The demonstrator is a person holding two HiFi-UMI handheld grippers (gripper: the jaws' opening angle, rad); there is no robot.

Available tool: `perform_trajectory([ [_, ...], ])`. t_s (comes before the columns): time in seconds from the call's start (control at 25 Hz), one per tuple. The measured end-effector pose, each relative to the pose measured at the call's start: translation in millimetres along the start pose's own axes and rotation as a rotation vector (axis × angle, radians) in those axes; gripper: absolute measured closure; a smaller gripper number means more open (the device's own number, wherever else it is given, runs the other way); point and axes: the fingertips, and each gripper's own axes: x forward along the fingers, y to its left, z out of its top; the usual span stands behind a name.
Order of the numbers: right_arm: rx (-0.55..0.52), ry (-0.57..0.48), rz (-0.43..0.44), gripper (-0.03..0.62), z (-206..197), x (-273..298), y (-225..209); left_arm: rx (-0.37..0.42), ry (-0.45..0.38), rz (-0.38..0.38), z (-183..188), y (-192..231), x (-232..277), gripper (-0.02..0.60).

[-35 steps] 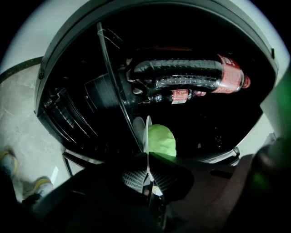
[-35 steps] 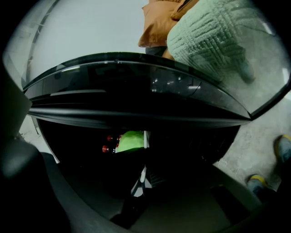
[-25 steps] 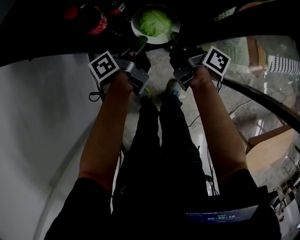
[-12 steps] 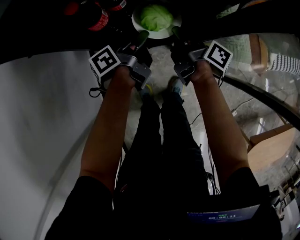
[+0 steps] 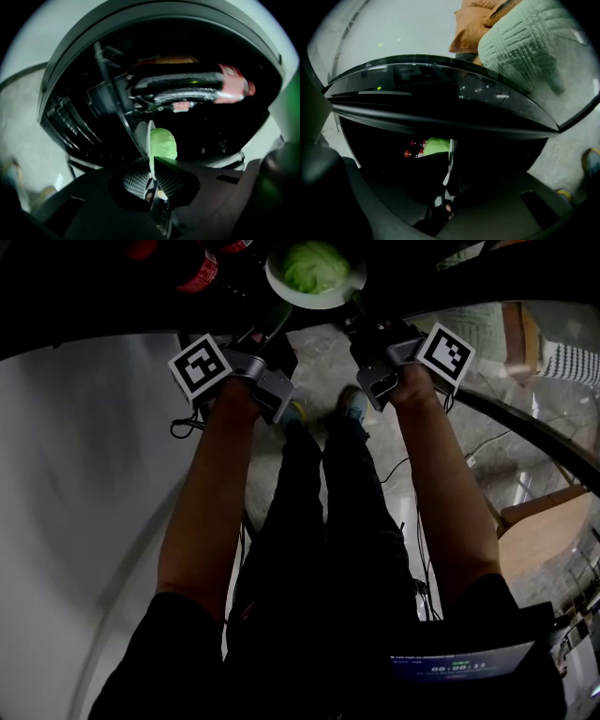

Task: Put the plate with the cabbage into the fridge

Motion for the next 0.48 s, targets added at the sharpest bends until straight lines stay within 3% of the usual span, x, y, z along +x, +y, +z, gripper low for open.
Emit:
perform_trajectory([
  [0.08,-0.028,0.003,-0.004,0.579,0,-3,1,0.125,0.026,0.025,-2,-4,-3,0.566],
  [0.24,-0.072,-0.001,-0.016,0.579,2,-4,3,0.521,0.096,0.119,-9,-14,-2,0.568],
  [0.36,-0.188,-0.021,-0.058,0.580,3,-7,4,0.744,0.100,0.163,-12,-18,-1,0.568],
  [0.48,-0.380,-0.043,-0.120,0.582,4,-12,9,0.891,0.076,0.196,-7,-22,-2,0.568],
])
